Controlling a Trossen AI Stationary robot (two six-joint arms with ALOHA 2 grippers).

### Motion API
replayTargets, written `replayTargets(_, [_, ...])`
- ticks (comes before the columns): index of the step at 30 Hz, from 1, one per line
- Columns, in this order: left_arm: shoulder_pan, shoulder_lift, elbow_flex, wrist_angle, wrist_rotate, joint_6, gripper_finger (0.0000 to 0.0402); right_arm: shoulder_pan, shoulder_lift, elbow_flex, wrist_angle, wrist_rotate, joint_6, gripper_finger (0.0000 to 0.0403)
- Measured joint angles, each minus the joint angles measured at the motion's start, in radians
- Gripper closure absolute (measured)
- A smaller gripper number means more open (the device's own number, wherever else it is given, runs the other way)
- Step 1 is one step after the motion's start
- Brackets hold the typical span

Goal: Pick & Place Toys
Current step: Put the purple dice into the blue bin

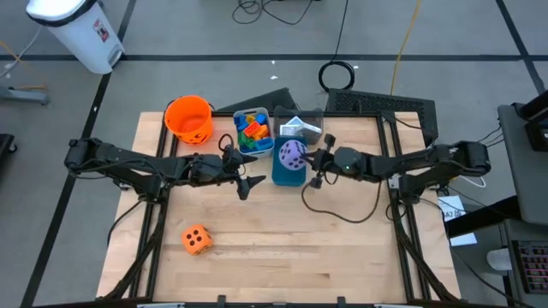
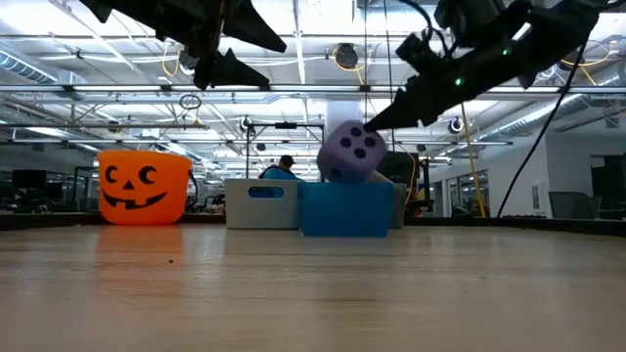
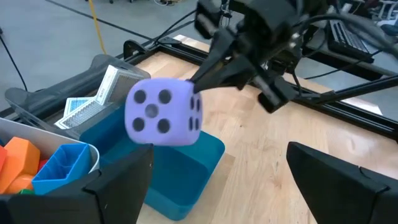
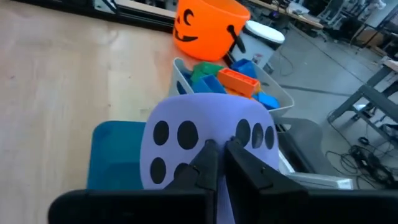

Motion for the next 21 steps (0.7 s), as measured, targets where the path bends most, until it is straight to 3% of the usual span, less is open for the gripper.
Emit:
replayTargets(3, [0.0, 0.0, 0.0, 0.001, 0.0, 0.0, 0.0029, -0.036, 0.05, -0.011, 0.064, -0.042, -0.001, 0.0393])
replayTargets(13, [0.0, 0.0, 0.0, 0.001, 0.0, 0.0, 0.0039, -0.093, 0.211, -0.011, 0.191, -0.041, -0.017, 0.0393])
replayTargets(21, [0.0, 0.0, 0.0, 0.001, 0.0, 0.0, 0.0028, -0.126, 0.232, -0.011, 0.234, -0.04, -0.03, 0.0393])
